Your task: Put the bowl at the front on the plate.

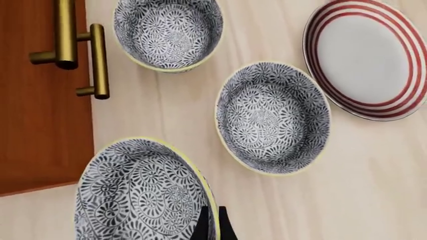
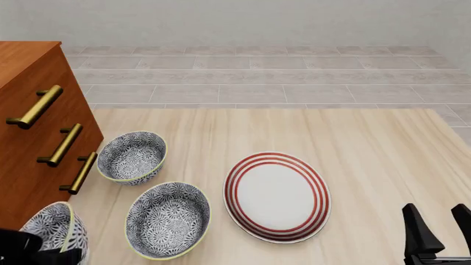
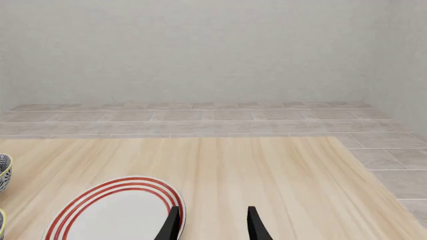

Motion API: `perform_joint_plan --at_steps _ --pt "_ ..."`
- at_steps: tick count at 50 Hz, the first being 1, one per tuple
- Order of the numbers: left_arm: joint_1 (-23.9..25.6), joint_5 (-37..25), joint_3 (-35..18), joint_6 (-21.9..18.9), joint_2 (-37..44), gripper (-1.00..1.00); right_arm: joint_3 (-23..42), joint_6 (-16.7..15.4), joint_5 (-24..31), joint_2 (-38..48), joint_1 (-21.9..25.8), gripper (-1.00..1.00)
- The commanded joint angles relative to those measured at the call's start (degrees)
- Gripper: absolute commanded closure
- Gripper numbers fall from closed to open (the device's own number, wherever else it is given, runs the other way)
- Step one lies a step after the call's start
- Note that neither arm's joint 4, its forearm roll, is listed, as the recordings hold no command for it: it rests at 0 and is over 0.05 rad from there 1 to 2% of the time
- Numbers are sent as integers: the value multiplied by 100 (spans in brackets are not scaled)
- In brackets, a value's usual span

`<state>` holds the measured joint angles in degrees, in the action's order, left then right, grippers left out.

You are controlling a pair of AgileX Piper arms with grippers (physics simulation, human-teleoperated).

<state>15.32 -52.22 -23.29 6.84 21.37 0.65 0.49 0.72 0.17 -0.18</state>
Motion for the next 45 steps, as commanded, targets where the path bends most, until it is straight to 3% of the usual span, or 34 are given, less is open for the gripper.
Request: perform_joint_plan --at_steps 1,15,45 --pt "119 90 -243 -80 122 100 0 0 0 0 -1 -100" --pt "121 405 -393 -403 371 100 0 0 0 0 1 -100" --pt "465 532 -853 -693 640 100 0 0 1 0 0 -100"
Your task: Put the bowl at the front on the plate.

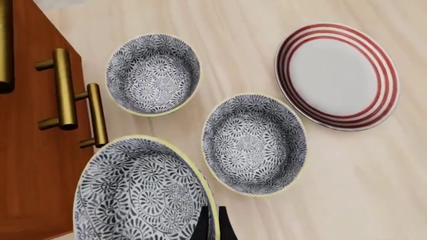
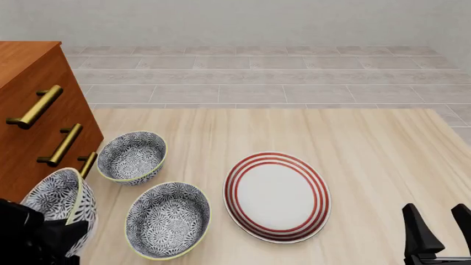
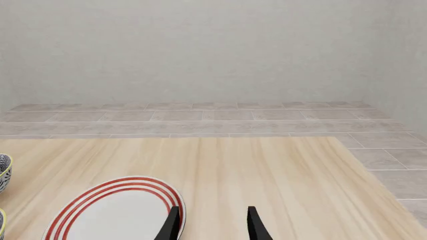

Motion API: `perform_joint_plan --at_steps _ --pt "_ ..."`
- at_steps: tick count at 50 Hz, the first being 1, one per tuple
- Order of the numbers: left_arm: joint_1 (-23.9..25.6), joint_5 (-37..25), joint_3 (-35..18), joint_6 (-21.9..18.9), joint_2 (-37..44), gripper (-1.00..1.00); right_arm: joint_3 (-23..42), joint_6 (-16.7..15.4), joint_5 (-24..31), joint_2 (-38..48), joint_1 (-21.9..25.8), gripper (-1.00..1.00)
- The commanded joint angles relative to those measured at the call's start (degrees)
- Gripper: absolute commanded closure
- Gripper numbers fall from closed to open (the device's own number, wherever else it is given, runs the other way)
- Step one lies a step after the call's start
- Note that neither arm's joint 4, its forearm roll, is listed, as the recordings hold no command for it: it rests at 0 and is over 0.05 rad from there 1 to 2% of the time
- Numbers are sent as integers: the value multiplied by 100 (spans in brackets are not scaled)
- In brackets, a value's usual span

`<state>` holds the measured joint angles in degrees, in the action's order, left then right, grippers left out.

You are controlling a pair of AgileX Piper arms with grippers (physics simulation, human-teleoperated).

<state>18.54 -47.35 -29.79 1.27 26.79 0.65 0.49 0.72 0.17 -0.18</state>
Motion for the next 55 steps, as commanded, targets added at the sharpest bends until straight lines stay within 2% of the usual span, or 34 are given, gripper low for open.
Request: perform_joint_plan --at_steps 1,22,30,42,55 --pt "147 65 -198 -144 118 100 0 -1 0 0 0 -100" --pt "372 232 -369 -428 326 100 0 1 0 0 -1 -100" --pt "450 622 -235 -623 593 100 0 0 0 0 1 -100" --pt "645 836 -311 -730 820 100 0 -1 0 0 0 -100" --pt "758 1121 -435 -1067 1057 100 0 1 0 0 0 -100"
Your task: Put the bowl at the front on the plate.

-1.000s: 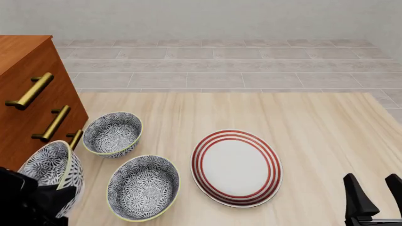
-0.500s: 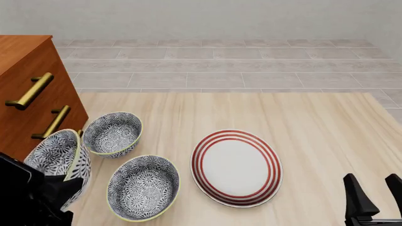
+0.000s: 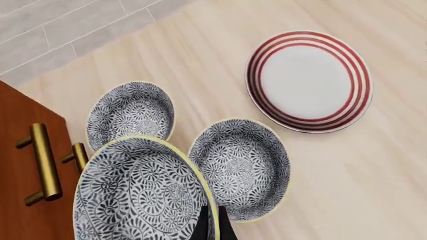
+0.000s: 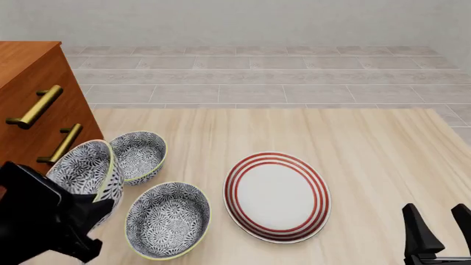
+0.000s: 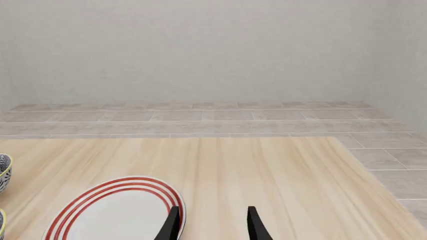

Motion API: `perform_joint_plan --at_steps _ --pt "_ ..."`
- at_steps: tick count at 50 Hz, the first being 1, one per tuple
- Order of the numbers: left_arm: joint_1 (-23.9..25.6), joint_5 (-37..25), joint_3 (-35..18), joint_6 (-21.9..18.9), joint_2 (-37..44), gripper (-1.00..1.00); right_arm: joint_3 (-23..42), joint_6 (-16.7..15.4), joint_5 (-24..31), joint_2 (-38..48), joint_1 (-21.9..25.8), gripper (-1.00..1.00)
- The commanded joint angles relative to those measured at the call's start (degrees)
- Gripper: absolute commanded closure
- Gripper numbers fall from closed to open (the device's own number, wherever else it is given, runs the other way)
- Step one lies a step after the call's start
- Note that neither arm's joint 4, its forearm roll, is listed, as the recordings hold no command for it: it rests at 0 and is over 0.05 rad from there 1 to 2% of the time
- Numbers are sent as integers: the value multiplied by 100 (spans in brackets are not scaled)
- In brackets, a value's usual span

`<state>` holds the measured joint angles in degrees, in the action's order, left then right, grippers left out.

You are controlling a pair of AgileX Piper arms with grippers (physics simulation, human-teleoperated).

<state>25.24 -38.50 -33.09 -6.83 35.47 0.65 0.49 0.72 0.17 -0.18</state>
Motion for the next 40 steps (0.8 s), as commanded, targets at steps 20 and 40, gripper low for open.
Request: perform_joint_plan --at_steps 20,40 --pt "266 723 -374 -795 717 100 0 0 1 0 0 -100" --pt "657 1411 -354 -991 1327 100 0 2 1 0 1 -100"
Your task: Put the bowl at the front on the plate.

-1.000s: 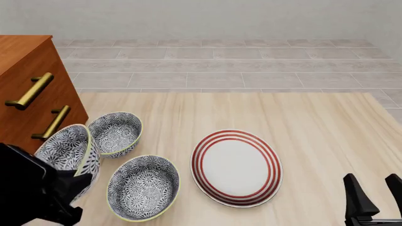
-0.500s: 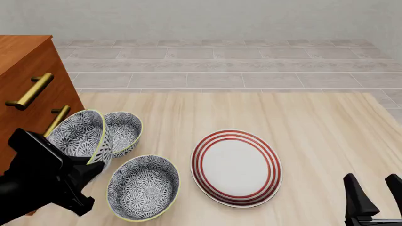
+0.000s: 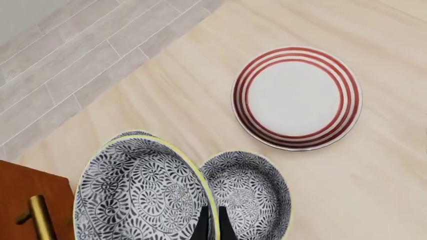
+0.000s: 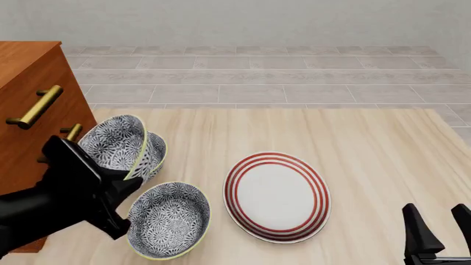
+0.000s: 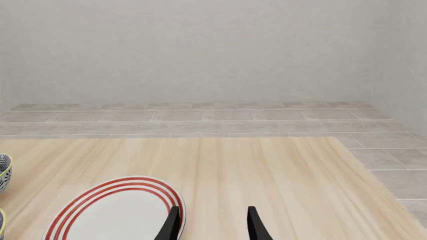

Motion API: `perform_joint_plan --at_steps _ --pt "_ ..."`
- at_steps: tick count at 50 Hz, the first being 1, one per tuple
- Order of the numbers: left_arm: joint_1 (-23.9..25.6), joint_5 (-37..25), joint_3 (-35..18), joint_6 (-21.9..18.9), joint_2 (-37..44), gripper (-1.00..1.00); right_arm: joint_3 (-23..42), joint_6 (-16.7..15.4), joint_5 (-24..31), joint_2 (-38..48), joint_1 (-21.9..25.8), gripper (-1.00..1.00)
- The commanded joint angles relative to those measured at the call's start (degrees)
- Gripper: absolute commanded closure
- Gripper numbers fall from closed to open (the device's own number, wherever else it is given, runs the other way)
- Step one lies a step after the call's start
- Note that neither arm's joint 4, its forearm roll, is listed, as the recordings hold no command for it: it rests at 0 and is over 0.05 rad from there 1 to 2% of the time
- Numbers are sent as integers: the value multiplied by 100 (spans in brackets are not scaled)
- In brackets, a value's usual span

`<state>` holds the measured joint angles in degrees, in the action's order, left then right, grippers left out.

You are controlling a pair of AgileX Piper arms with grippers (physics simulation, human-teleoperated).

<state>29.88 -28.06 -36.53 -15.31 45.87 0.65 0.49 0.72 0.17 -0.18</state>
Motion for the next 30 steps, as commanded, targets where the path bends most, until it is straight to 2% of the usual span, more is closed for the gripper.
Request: perform_joint_plan --at_steps 1,8,21,30 --pt "200 408 -15 -143 333 100 0 0 1 1 0 -100" --pt "400 722 -7 -248 579 100 0 0 0 0 1 -100" --pt "695 807 -170 -515 622 100 0 1 0 0 0 -100" --pt "1018 874 -412 -424 781 100 0 0 0 0 1 -100"
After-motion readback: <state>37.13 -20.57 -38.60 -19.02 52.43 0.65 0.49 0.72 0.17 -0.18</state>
